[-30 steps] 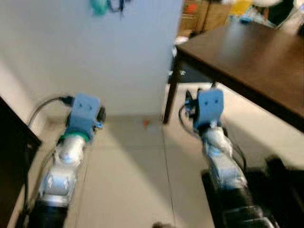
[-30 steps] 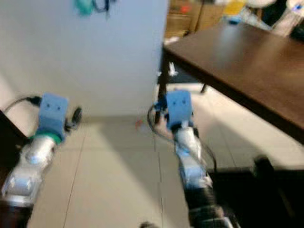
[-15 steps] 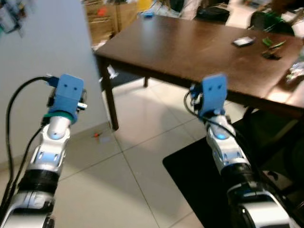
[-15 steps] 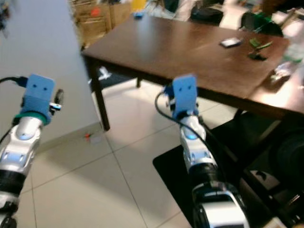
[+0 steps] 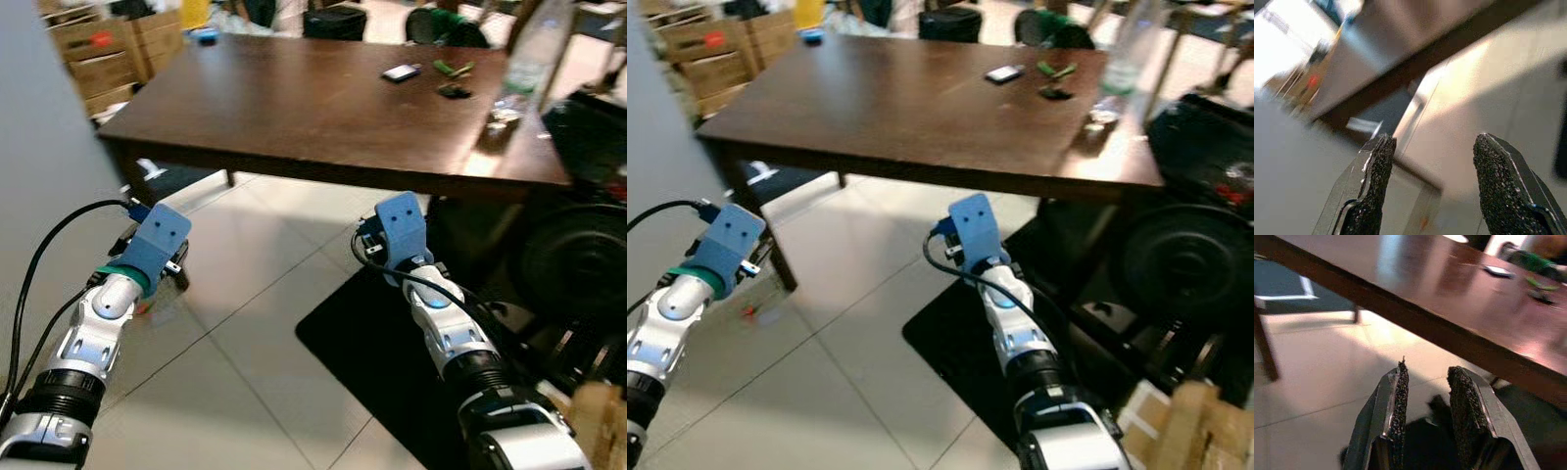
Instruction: Hang keys on a hook
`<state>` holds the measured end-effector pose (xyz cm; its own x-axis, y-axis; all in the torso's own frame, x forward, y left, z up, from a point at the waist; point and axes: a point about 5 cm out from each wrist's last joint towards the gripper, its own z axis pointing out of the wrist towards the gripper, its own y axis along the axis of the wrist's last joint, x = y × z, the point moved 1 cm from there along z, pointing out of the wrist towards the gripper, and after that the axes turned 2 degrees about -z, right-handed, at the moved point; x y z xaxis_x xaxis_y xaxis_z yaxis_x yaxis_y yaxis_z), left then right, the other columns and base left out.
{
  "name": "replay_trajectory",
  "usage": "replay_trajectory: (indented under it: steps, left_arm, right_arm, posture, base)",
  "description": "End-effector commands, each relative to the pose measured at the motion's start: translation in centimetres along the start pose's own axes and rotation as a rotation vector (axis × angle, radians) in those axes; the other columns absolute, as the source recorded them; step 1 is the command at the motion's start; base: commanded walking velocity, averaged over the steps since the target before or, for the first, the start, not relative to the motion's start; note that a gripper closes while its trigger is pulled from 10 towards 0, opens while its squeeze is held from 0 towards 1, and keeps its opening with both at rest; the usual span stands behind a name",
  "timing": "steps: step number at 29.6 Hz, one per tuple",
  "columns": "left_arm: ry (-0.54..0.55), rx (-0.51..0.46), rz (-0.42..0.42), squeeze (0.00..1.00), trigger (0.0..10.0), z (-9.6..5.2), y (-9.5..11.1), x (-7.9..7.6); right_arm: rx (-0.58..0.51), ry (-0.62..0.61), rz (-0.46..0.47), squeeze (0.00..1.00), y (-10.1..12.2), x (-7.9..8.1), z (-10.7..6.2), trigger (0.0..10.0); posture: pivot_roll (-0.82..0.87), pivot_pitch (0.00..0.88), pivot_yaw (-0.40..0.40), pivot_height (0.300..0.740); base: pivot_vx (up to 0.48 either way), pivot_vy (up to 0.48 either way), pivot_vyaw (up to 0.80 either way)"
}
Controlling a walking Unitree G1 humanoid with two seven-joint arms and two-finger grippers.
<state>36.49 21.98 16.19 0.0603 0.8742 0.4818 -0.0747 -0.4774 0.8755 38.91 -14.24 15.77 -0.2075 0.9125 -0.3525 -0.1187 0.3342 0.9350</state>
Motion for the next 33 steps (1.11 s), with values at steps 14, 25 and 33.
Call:
replay_trajectory:
  steps: [14, 25, 33]
  left_arm:
    - [-0.103, -0.120, -0.229, 0.00, 10.0, -9.0, 1.1, -5.3]
    - [-0.129, -0.083, -0.215, 0.00, 10.0, -11.5, 0.6, -5.8]
    - [-0.088, -0.046, -0.204, 0.00, 10.0, -12.0, 0.7, -5.4]
  right_arm:
    - [-0.057, 0.055, 0.222, 0.00, -0.6, 3.5, -6.3, 10.0]
    - [-0.036, 0.120, 0.202, 0.00, -1.2, 4.6, -9.2, 10.0]
    - [-0.038, 0.097, 0.211, 0.00, -0.7, 4.0, -9.3, 10.0]
  posture:
    - [-0.10, 0.000, 0.078, 0.740]
    - [-0.09, 0.000, 0.080, 0.740]
    - [-0.09, 0.001, 0.082, 0.740]
  base:
    - [0.000, 0.000, -0.78]
    - [0.000, 0.000, -0.77]
    - [0.000, 0.000, -0.77]
